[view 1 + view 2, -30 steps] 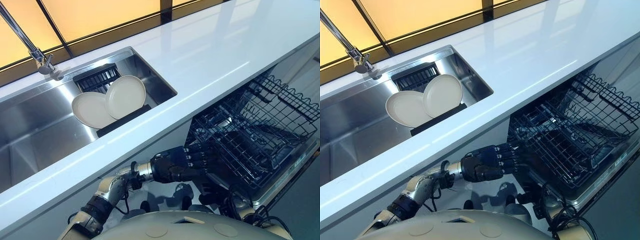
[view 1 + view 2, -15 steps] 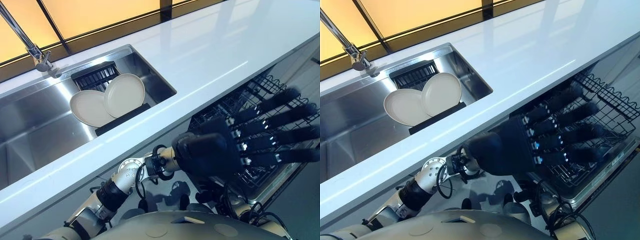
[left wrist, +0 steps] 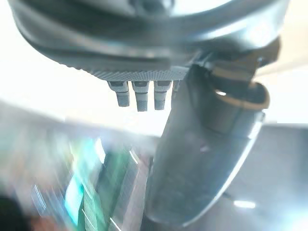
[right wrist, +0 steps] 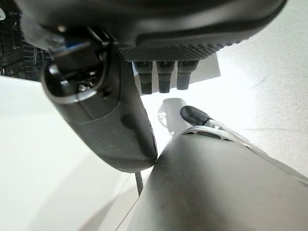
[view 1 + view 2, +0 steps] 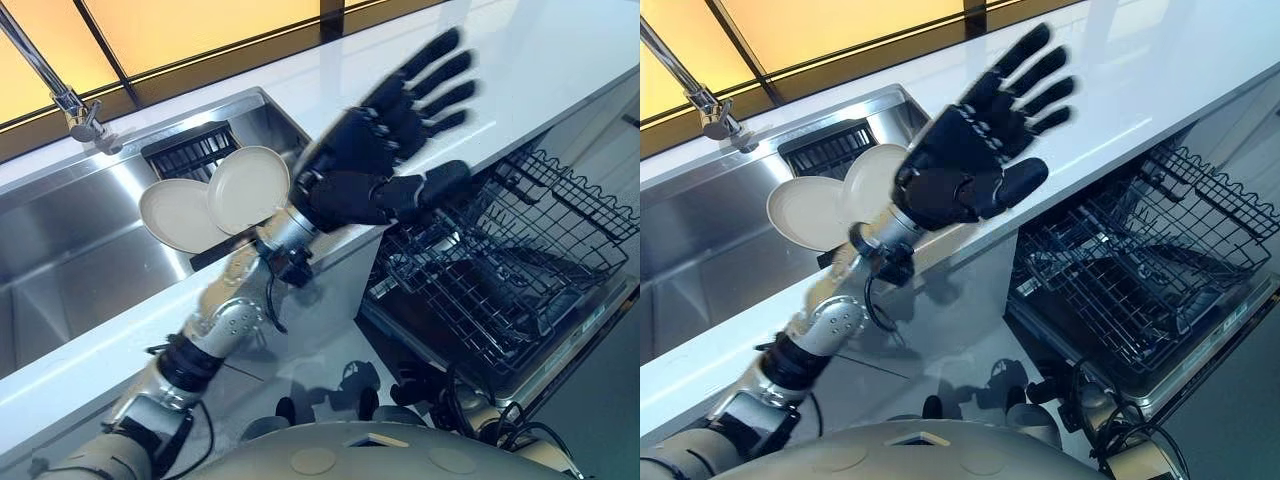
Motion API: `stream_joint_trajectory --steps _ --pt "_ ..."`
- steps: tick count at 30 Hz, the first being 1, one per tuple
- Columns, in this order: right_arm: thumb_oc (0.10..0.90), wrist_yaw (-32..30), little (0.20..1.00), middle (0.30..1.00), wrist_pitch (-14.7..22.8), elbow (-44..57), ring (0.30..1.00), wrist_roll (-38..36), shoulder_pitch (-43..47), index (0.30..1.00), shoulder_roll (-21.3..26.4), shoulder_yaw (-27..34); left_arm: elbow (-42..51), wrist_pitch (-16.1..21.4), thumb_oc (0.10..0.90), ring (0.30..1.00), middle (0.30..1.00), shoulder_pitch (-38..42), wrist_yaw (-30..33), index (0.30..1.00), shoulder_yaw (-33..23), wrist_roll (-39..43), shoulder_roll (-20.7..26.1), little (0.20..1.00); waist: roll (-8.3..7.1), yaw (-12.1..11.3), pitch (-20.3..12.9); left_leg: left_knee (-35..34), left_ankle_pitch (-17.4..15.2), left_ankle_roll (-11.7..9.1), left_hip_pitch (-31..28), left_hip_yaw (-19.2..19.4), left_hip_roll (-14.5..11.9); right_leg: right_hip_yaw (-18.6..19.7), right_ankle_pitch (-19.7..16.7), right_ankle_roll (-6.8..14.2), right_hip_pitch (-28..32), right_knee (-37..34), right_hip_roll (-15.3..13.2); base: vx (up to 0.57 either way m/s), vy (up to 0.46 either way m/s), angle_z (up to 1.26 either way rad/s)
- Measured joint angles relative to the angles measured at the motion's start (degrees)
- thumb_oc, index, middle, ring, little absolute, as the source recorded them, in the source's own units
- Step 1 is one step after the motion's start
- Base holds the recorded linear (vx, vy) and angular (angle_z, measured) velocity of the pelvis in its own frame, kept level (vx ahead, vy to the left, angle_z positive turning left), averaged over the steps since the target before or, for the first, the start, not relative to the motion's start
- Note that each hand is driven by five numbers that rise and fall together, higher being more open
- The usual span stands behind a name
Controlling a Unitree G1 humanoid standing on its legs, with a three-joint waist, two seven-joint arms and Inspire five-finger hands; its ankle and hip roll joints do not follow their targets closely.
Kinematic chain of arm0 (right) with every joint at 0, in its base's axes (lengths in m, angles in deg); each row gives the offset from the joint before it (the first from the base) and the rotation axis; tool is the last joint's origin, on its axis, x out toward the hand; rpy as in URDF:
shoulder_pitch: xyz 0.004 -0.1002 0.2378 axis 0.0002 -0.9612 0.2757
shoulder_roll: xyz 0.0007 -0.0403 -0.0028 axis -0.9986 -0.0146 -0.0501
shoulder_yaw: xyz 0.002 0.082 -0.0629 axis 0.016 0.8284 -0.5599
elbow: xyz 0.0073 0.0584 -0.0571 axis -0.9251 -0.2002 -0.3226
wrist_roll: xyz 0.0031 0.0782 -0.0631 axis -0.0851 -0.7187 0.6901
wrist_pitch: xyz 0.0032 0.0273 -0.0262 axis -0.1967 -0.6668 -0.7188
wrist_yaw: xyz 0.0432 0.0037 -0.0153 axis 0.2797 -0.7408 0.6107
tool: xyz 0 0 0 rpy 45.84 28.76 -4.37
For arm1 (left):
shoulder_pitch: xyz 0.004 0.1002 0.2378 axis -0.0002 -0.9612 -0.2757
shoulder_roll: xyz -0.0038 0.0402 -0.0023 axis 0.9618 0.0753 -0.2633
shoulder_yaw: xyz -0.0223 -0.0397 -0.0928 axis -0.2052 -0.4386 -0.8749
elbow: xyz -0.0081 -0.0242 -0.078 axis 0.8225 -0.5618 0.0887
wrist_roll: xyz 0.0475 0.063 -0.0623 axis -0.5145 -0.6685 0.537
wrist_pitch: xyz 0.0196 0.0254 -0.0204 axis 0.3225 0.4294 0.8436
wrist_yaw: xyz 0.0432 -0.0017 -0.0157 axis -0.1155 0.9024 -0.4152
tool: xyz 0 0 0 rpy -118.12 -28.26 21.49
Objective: Pick up plates and place into dishwasher.
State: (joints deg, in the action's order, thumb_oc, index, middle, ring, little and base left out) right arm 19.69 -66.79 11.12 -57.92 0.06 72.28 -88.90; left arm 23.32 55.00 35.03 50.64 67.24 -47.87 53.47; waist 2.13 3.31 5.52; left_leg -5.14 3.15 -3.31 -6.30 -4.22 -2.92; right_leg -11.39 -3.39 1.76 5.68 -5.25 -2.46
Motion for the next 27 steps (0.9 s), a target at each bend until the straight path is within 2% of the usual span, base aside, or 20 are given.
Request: stream_joint_trajectory --steps 3,6,9,11,13,15,17,23,25,27 --pt "0.8 -0.01 0.9 0.9 -0.05 -0.56 0.9 0.09 -0.02 0.9 0.37 0.11 -2.33 -0.99 0.8 0.9 0.9 0.3 5.93 0.9 -8.27 -14.33 6.76 0.9 0.93 -0.63 -0.07 -0.04 0.0 0.0 -0.35 -0.19 -0.01 -0.01 0.22 0.01 0.52 -0.01 0.05 0.06 0.053 0.09" --pt "0.8 0.23 0.9 0.9 -0.11 -1.22 0.9 0.1 -0.16 0.9 0.7 0.15 -8.33 -3.61 0.8 0.9 0.9 3.05 9.09 0.9 -12.86 -20.87 12.02 0.9 1.6 -1.62 -0.47 -0.17 0.02 -0.05 -0.49 -0.23 -0.01 0.04 0.29 -0.04 0.81 -0.15 0.03 0.07 0.058 0.05" --pt "0.8 0.61 0.9 0.9 -0.24 -1.52 0.9 0.13 -0.05 0.9 0.81 0.16 -16.8 -4.99 0.8 0.9 0.9 7.0 9.22 0.9 -12.76 -22.95 18.63 0.9 1.91 -1.79 -0.68 -0.23 0.06 -0.1 -1.07 -0.06 -0.02 0.1 0.28 -0.05 1.26 -0.1 0.03 0.06 0.061 0.0" --pt "0.8 0.7 0.9 0.9 -0.21 -1.95 0.9 0.13 0.3 0.9 0.84 0.2 -22.82 -5.46 0.8 0.9 0.9 9.75 7.83 0.9 -11.63 -22.86 22.12 0.9 2.1 -1.37 -0.85 -0.26 0.0 -0.08 -1.3 0.06 0.0 0.21 0.31 -0.06 1.6 -0.1 0.01 0.05 0.054 -0.01" --pt "0.8 0.76 0.9 0.9 -0.21 -1.97 0.9 0.1 0.31 0.9 0.97 0.24 -26.73 -6.59 0.8 0.9 0.9 12.01 6.59 0.9 -11.22 -22.83 23.35 0.9 2.25 -1.23 -0.96 -0.26 -0.03 -0.06 -1.31 0.19 0.04 0.7 0.3 -0.07 1.6 0.0 0.01 0.06 0.07 -0.02" --pt "0.8 0.77 0.9 0.9 -0.23 -2.07 0.9 0.08 0.05 0.9 1.01 0.53 -32.66 -6.85 0.8 0.9 0.9 16.05 4.62 0.9 -7.2 -22.5 25.23 0.9 2.33 -1.09 -1.41 -0.27 -0.02 -0.06 -1.35 0.81 0.0 1.54 0.27 -0.12 1.6 0.0 0.06 0.07 0.079 -0.02" --pt "0.8 0.79 0.9 0.9 -0.34 -2.11 0.9 0.15 0.12 0.9 1.07 0.63 -38.52 -7.53 0.8 0.9 0.9 18.35 2.56 0.9 -3.89 -22.49 26.65 0.9 2.56 0.29 -1.85 -0.27 -0.02 -0.06 -1.38 1.12 0.1 1.69 0.24 -0.16 1.58 0.0 -0.05 0.05 0.071 -0.02" --pt "0.8 0.67 0.9 0.9 -0.32 -1.7 0.9 0.16 0.41 0.9 1.23 0.64 -50.66 -8.58 0.8 0.9 0.9 23.03 -4.57 0.9 6.09 -23.24 26.71 0.9 2.57 2.36 -2.12 -0.27 -0.01 -0.05 -1.8 2.9 0.03 2.9 0.09 -0.35 1.53 0.02 0.02 0.07 0.072 -0.09" --pt "0.8 0.57 0.9 0.9 -0.35 -1.67 0.9 0.16 0.58 0.9 1.37 0.65 -53.61 -8.63 0.8 0.9 0.9 23.77 -6.47 0.9 8.58 -23.29 26.39 0.9 2.51 3.23 -2.14 -0.27 -0.01 -0.05 -1.87 3.44 0.01 3.05 0.08 -0.35 1.52 0.02 0.02 0.09 0.082 -0.04" --pt "0.8 0.48 0.9 0.9 -0.39 -1.65 0.9 0.15 0.31 0.9 1.62 0.68 -56.84 -9.05 0.8 0.9 0.9 24.12 -6.98 0.9 8.8 -23.06 25.19 0.9 2.39 4.0 -2.19 -0.27 -0.04 -0.01 -2.07 4.5 -0.01 3.44 0.08 -0.34 1.35 0.03 0.04 0.09 0.08 -0.1"
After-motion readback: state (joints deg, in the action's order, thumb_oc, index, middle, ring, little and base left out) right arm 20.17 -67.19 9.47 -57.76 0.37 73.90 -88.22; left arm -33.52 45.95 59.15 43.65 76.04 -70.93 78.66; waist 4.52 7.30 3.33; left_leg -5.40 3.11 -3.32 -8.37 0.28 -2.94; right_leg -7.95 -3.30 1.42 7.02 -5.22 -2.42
